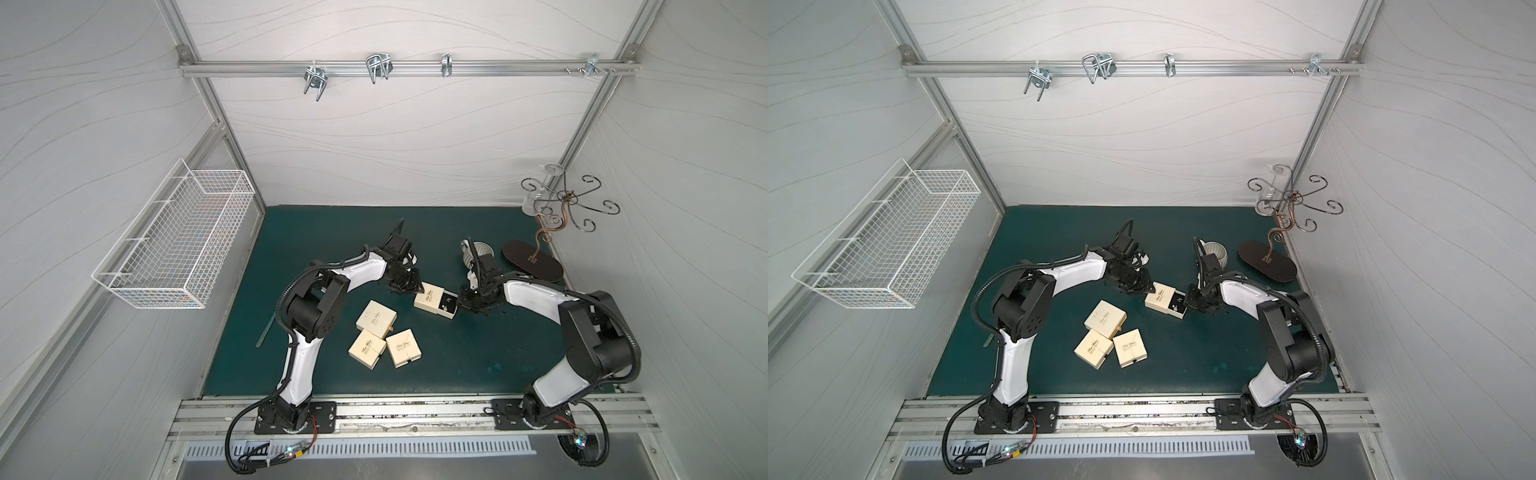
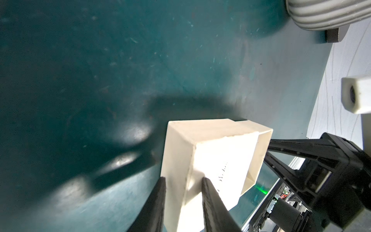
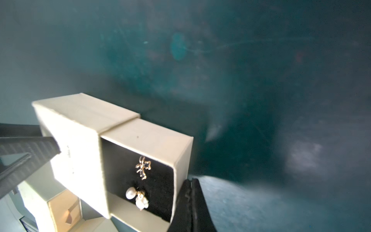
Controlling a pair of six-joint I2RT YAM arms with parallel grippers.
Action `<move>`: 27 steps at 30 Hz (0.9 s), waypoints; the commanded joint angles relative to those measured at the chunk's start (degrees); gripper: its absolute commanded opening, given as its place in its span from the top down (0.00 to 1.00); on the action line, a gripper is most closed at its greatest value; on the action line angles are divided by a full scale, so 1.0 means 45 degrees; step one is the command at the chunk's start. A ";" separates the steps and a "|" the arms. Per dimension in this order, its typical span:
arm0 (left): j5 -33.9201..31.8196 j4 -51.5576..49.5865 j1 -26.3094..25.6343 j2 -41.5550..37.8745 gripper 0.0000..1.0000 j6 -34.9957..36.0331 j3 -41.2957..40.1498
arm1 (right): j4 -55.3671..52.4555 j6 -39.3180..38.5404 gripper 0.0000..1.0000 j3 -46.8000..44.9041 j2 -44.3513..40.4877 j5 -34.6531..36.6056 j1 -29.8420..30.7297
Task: Take out the earrings from the drawer-style jewelry box
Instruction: Open the drawer in the jewelry box.
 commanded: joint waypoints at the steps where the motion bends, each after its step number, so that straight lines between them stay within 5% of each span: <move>1: -0.2720 -0.1728 0.0317 0.1054 0.68 -0.0003 -0.0349 | -0.2094 -0.0065 1.00 -0.0760 -0.0077 0.1557 -0.0363; 13: -0.2862 -0.1855 0.0106 0.0979 0.68 0.0206 -0.0172 | -0.1133 -0.0398 1.00 -0.0539 -0.0286 0.0534 -0.0157; 27: -0.2914 -0.2041 -0.0064 0.0982 0.68 0.0354 -0.0014 | -0.1752 -0.0952 1.00 0.0766 0.0262 0.1740 0.1362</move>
